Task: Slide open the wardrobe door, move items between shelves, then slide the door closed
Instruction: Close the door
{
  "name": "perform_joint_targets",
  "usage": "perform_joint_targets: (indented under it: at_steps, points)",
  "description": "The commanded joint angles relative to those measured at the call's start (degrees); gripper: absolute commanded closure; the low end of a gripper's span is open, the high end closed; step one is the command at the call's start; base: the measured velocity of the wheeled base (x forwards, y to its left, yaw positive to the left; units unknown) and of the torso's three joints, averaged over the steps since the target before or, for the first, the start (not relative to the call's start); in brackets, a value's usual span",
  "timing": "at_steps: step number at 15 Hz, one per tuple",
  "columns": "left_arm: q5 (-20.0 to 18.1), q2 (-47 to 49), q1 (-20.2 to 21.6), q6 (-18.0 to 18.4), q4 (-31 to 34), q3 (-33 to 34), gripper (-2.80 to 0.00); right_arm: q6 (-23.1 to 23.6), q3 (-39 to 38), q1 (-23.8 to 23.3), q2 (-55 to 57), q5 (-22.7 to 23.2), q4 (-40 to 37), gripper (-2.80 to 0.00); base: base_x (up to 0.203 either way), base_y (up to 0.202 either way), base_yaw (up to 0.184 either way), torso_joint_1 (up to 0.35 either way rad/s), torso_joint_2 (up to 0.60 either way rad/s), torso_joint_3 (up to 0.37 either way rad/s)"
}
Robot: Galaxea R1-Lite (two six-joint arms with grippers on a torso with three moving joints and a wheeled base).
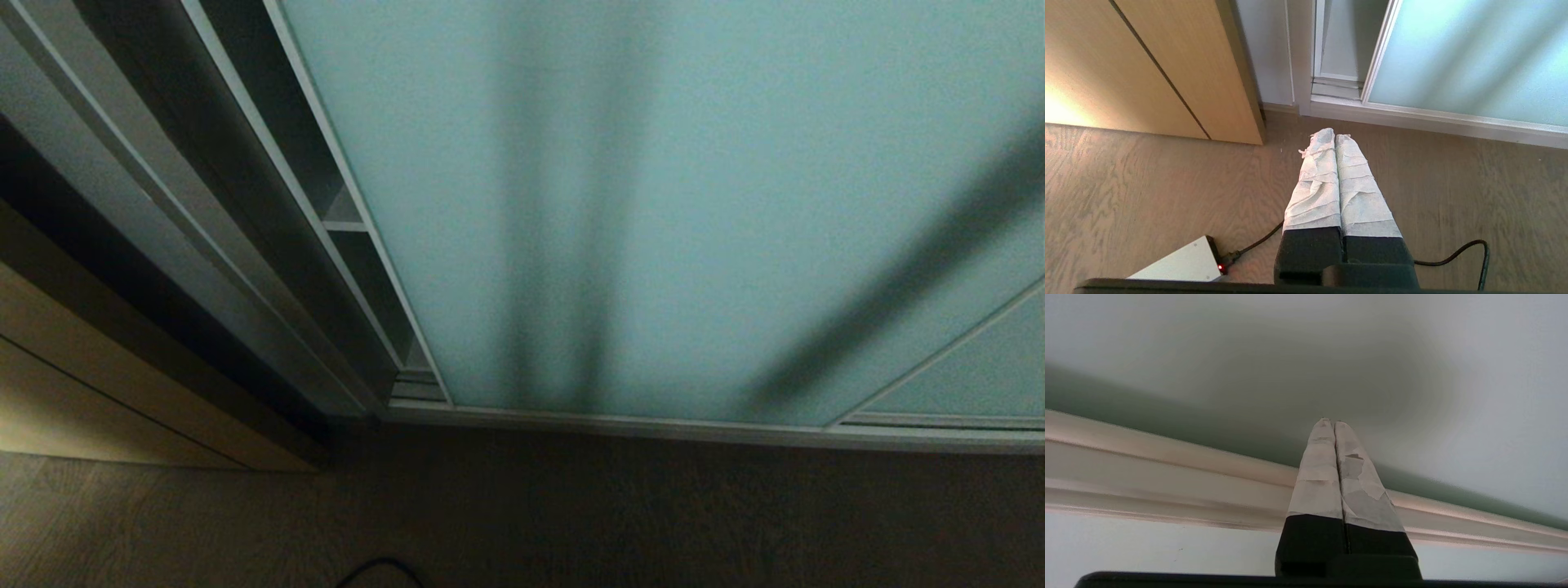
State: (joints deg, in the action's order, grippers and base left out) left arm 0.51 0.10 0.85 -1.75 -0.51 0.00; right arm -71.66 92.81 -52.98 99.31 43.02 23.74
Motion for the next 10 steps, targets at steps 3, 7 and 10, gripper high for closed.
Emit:
perform_joint_targets:
  at_steps: [3,7,10]
  points:
    - [0.0,0.1,0.0,0.0,0.0,0.1,0.0,-0.5,-0.1,0.8,-0.4,0.3,0.2,0.0,0.0,0.0,0.0,0.0,0.0,0.0]
    - [0.0,0.0,0.0,0.0,0.0,0.1,0.0,-0.2,-2.2,2.1,-2.0,0.3,0.3,0.0,0.0,0.0,0.0,0.0,0.0,0.0]
    - [0.0,0.0,0.0,0.0,0.0,0.1,0.0,0.1,-3.8,3.5,-3.6,0.3,0.3,0.0,0.0,0.0,0.0,0.0,0.0,0.0]
